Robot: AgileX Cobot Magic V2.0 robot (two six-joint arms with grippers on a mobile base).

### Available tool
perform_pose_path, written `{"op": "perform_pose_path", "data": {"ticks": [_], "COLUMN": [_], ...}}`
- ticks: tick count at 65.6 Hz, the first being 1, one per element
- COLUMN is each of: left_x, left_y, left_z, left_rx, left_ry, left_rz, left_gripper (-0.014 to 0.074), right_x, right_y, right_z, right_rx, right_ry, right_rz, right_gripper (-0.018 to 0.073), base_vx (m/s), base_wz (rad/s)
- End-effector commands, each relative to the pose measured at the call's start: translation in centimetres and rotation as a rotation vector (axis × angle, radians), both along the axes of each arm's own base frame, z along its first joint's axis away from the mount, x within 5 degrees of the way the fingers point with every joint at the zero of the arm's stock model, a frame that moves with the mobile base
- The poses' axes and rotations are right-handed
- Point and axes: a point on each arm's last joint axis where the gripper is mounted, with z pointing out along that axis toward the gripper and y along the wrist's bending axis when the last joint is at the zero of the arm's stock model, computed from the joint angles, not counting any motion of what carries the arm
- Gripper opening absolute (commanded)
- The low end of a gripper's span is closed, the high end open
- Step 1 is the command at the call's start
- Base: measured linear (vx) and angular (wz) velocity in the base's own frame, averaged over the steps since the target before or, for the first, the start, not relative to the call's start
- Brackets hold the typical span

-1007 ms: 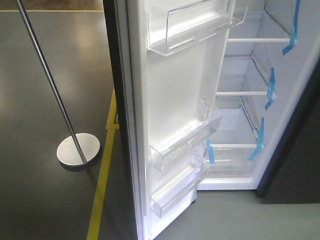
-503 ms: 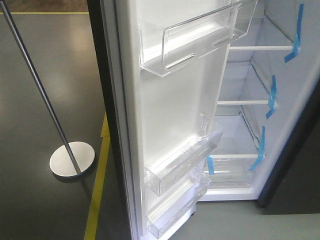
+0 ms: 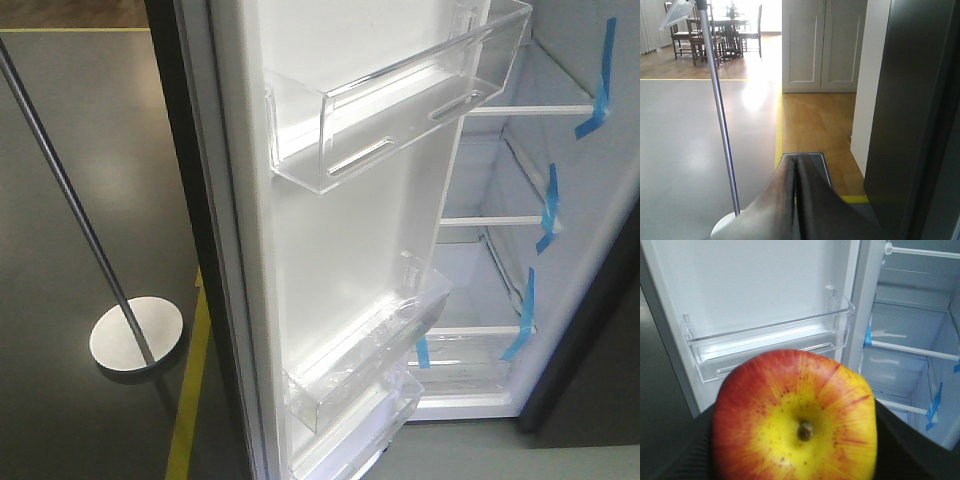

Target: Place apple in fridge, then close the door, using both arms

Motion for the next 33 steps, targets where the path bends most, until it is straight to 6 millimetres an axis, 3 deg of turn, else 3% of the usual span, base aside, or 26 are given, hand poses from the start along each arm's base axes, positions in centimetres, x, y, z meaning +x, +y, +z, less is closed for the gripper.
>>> {"op": "perform_pose_path", "data": {"ticks": [1, 33], "left_x": [-0.18, -0.18], "left_y": [0.05, 0.05], "left_z": [1.38, 1.38], "left_rx": [-0.008, -0.008], "left_ry": [-0.112, -0.112], "left_rz": [0.006, 0.006], "left_gripper": [-0.0006, -0.0006], "right_x": [0.08, 0.08], "right_y": [0.01, 0.01], "right_z": [1.23, 1.23], "right_rx": [0.022, 0.022], "right_ry": [-0.095, -0.095], "right_rz": [-0.006, -0.006], "right_gripper": [0.0095, 0.0095], "base_vx": [0.09, 0.06], "base_wz": [-0.01, -0.01]}}
